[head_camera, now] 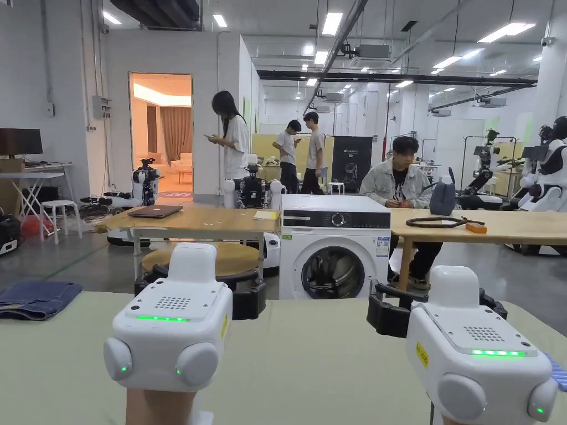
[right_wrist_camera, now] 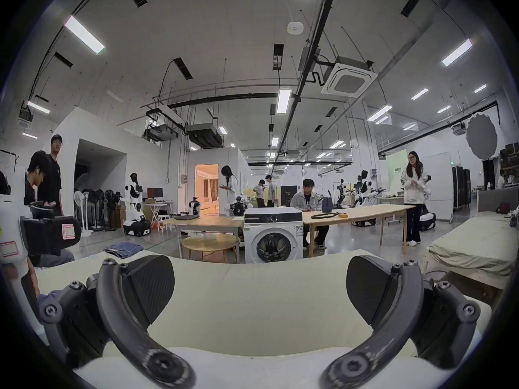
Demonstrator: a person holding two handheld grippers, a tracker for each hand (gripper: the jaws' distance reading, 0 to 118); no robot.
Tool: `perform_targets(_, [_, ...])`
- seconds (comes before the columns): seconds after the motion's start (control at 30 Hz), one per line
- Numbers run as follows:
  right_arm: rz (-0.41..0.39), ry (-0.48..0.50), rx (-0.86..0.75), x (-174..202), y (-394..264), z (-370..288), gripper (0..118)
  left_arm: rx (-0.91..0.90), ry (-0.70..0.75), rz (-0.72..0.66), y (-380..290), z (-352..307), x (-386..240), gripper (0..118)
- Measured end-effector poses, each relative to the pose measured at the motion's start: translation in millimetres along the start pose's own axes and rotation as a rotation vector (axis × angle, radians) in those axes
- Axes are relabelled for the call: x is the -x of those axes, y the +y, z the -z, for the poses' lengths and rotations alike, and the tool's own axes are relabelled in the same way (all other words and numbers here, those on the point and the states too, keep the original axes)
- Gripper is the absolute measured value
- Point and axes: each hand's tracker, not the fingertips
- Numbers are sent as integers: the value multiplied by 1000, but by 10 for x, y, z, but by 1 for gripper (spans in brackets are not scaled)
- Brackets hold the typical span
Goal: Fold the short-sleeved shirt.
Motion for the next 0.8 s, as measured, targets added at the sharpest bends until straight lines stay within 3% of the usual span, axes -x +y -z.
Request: perform_targets(0.8, [-36,23,-8,71,6,-6,118,18,-2,-22,-57,-5,86,118])
